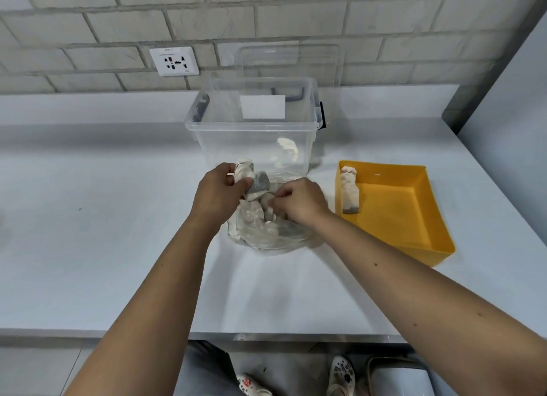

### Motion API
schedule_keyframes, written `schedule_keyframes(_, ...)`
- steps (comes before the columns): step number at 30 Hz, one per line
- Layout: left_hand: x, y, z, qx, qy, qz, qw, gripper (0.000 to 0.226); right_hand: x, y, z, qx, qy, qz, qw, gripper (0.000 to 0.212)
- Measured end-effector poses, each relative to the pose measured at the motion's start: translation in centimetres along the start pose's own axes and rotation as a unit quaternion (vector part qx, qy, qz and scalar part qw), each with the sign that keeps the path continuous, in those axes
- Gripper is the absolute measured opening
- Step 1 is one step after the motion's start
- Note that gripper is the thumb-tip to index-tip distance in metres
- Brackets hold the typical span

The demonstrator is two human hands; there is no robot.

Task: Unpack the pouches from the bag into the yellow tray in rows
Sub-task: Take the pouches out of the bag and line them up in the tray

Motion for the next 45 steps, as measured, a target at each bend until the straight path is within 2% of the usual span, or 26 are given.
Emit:
schedule_keyframes(6,1.4,0.2,0.4,-0.020,0.027,0.014,0.999,0.014,-2.5,-5.0,-2.5,-0.087,-0.122,0.177,0.973,0.015)
schedule_keyframes(11,2.5,0.7,0.6,-0.019,0.040,0.040,0.998,0.022,-4.3,-6.4,-2.6,-0.064,-0.168,0.226,0.957,0.014)
schedule_keyframes(13,2.3,0.6,0.6,-0.015,0.025,0.028,0.999,0.022,-4.3,-6.3,-2.3,-0.054,-0.170,0.248,0.952,0.014)
schedule_keyframes(15,2.2,0.6,0.5,-0.030,0.015,0.001,0.999,0.021,-4.1,-5.7,-1.9,-0.058,-0.163,0.226,0.959,0.014)
schedule_keyframes(17,2.4,1.1,0.3,-0.060,0.008,-0.077,0.995,0.022,-3.6,-5.0,-1.3,-0.044,-0.151,0.182,0.971,0.013)
schedule_keyframes(21,2.2,2.1,0.0,-0.092,-0.028,-0.215,0.972,0.030,-3.1,-4.6,-0.6,-0.005,-0.133,0.164,0.977,0.014)
schedule_keyframes(26,1.3,2.4,0.0,-0.079,-0.022,-0.191,0.978,0.037,-2.0,-3.9,-0.6,0.004,-0.103,0.177,0.979,0.011)
schedule_keyframes(27,0.9,2.1,0.2,-0.065,-0.023,-0.182,0.981,0.038,-1.5,-3.6,-0.6,0.004,-0.085,0.167,0.982,0.010)
schedule_keyframes(29,0.3,1.6,0.4,-0.037,-0.026,-0.165,0.985,0.037,-0.7,-2.5,-0.2,-0.010,-0.065,0.027,0.998,0.012)
schedule_keyframes(32,0.0,1.2,0.5,-0.024,-0.026,-0.147,0.989,0.036,-0.3,0.5,0.1,-0.097,-0.063,-0.189,0.975,0.014)
schedule_keyframes(36,0.2,1.4,0.5,-0.031,-0.022,-0.118,0.992,0.037,0.0,2.0,0.7,-0.084,-0.041,-0.260,0.961,0.016)
schedule_keyframes(38,0.2,1.4,0.4,-0.034,-0.021,-0.114,0.993,0.039,0.2,2.0,0.9,-0.088,-0.035,-0.235,0.967,0.014)
schedule_keyframes(40,0.3,1.2,0.4,-0.030,-0.019,-0.122,0.992,0.039,0.3,1.2,0.4,-0.083,-0.037,-0.162,0.983,0.013)
schedule_keyframes(43,0.6,0.8,0.4,-0.022,-0.009,-0.146,0.989,0.036,0.6,-1.3,-1.0,-0.071,-0.032,0.028,0.997,0.014)
schedule_keyframes(45,1.0,0.6,0.5,-0.019,-0.001,-0.154,0.988,0.035,0.9,-2.8,-2.1,-0.087,-0.012,0.164,0.983,0.014)
Point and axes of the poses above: each hand's wrist, its own z-axis towards the middle knuckle, its own y-axis out of the palm, x = y × z, the point moved 5 cm from there along z, towards the middle knuckle, and after that the axes turned 12 degrees about -x, right-handed, at the moved point
